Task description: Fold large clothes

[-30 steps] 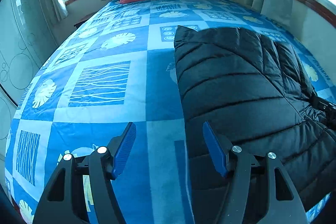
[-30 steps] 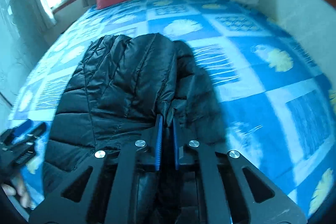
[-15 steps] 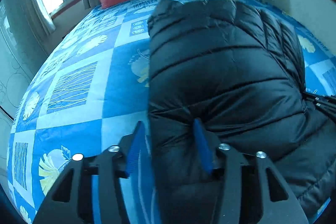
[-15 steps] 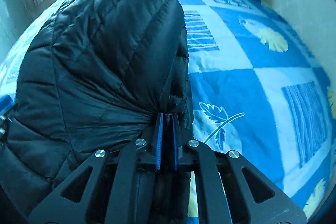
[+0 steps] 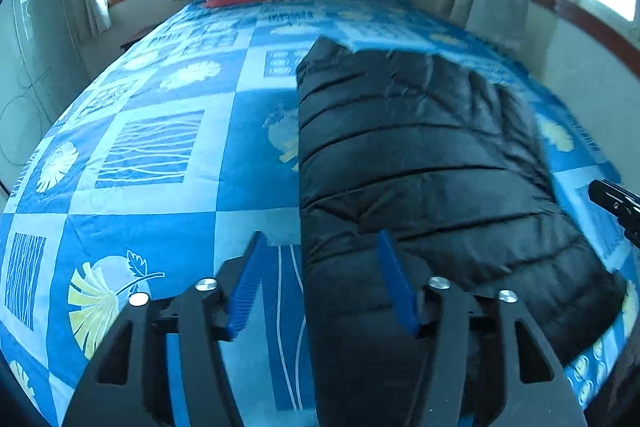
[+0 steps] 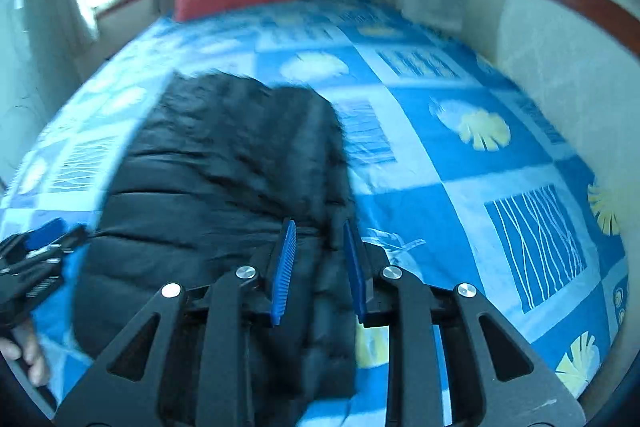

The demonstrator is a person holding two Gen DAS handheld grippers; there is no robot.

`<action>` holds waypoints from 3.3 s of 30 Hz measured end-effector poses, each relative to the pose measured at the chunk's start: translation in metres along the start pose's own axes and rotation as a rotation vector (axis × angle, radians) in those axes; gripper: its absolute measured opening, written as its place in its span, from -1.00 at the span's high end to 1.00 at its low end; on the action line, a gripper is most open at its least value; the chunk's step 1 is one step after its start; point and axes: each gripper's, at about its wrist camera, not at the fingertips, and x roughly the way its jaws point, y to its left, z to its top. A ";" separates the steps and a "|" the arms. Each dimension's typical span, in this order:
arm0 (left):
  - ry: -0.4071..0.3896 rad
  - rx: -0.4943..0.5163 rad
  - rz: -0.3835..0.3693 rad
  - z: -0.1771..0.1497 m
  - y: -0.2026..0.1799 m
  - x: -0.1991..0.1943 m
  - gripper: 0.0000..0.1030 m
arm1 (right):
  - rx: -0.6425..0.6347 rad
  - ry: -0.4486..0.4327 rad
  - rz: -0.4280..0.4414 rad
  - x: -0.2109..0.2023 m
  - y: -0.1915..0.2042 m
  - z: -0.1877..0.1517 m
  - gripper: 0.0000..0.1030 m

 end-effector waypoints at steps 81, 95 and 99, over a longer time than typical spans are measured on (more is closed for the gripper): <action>0.081 -0.205 0.020 0.048 -0.013 0.135 -0.72 | -0.020 -0.021 -0.167 0.160 0.015 0.037 0.30; 0.101 -0.363 -0.149 0.045 0.030 0.099 -0.70 | 0.055 -0.055 -0.087 0.119 -0.002 0.041 -0.41; 0.120 -0.436 -0.223 0.035 0.047 0.091 -0.70 | 0.147 -0.010 0.012 0.116 -0.024 0.039 -0.54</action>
